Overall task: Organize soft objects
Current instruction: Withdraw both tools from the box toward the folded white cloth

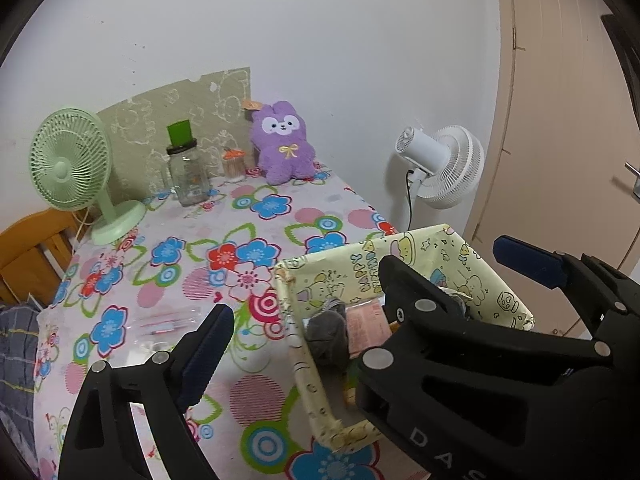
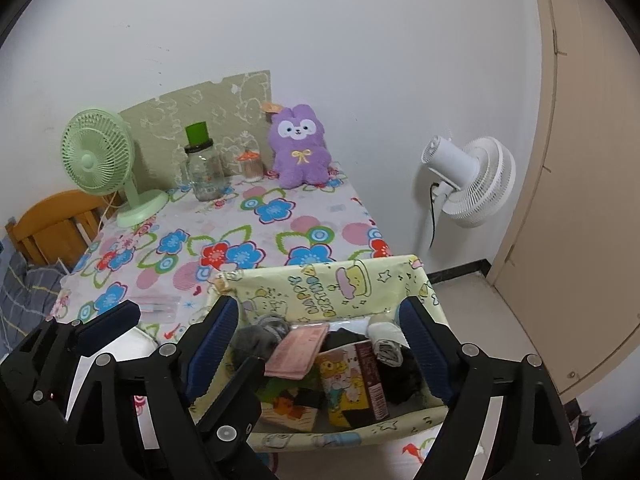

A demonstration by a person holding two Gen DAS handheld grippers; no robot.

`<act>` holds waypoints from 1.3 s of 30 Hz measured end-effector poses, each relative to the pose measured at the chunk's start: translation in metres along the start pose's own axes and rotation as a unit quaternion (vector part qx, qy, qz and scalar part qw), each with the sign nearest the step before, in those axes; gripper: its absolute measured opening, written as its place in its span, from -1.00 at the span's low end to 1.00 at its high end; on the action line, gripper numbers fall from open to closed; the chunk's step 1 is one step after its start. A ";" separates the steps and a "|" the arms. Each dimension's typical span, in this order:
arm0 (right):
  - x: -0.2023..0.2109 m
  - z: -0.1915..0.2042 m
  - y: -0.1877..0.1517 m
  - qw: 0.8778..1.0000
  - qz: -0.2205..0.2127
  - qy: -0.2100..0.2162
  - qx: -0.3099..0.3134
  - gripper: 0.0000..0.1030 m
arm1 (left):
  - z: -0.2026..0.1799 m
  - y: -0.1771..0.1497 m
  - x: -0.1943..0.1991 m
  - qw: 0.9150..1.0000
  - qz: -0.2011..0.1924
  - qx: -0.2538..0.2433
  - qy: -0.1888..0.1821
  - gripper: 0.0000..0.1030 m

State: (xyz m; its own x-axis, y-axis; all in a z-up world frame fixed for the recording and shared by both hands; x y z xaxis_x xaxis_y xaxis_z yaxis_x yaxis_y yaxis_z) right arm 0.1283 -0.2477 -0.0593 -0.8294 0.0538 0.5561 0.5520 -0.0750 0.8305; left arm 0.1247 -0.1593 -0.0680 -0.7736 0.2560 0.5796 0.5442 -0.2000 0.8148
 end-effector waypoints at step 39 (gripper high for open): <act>0.041 0.109 0.012 0.996 -0.055 0.054 0.040 0.95 | 0.093 -0.010 0.061 0.997 -0.037 0.026 0.056 0.90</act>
State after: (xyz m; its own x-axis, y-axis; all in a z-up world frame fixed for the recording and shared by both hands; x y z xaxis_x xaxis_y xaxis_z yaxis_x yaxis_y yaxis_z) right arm 0.1098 -0.1383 -0.0232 -0.8870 -0.0498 0.4590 0.4593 0.0051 0.8882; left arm 0.1022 -0.0534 -0.0394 -0.8418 0.1593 0.5157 0.4991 -0.1342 0.8561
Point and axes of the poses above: each gripper's, at about its wrist camera, not at the fingertips, and x roughly against the way its jaws point, z to its left, y to its top, the point moved 6 cm from there along -x, roughly the way its jaws point, and after that the axes turned 4 degrees about -z, right-handed, at the moved point
